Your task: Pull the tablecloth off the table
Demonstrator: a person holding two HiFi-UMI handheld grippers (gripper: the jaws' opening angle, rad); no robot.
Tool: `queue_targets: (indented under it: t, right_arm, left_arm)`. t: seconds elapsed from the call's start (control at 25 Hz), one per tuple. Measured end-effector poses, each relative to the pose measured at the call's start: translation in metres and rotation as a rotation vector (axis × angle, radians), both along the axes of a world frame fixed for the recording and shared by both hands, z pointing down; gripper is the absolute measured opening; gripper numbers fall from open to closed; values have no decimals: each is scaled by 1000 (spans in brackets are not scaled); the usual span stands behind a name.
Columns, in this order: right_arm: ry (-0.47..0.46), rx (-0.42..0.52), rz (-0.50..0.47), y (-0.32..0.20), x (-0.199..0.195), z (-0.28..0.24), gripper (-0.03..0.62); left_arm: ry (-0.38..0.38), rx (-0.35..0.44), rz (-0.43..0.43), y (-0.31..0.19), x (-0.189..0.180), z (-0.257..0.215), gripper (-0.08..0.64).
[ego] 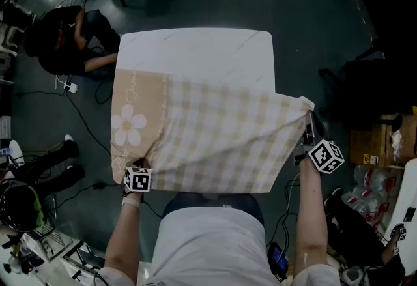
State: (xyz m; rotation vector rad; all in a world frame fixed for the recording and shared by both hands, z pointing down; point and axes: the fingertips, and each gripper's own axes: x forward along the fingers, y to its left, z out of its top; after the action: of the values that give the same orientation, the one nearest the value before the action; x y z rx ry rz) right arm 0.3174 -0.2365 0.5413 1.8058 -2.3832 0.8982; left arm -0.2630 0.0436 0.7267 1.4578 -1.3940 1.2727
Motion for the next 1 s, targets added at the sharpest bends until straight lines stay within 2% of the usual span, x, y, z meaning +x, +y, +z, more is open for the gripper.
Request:
queue_targets:
  t: [0.12, 0.24, 0.32, 0.48, 0.64, 0.8, 1.0]
  right_arm:
    - [-4, 27, 63, 5, 22, -14, 23]
    - [16, 49, 100, 7, 46, -27, 23]
    - [24, 59, 124, 8, 61, -35, 23]
    - [30, 110, 236, 12, 108, -63, 23]
    - [76, 143, 328, 17, 165, -88, 23]
    - [151, 158, 363, 24, 203, -110, 23]
    - [242, 140, 354, 27, 231, -122, 23]
  left_arm:
    - [65, -2, 20, -1, 21, -2, 11]
    - [77, -13, 67, -4, 42, -5, 12]
    - [110, -15, 73, -6, 55, -8, 12]
    - [233, -3, 129, -15, 103, -15, 12]
    - [347, -14, 215, -20, 162, -22, 12]
    - [420, -26, 286, -22, 203, -30, 12]
    - [487, -5, 408, -28, 226, -43, 13]
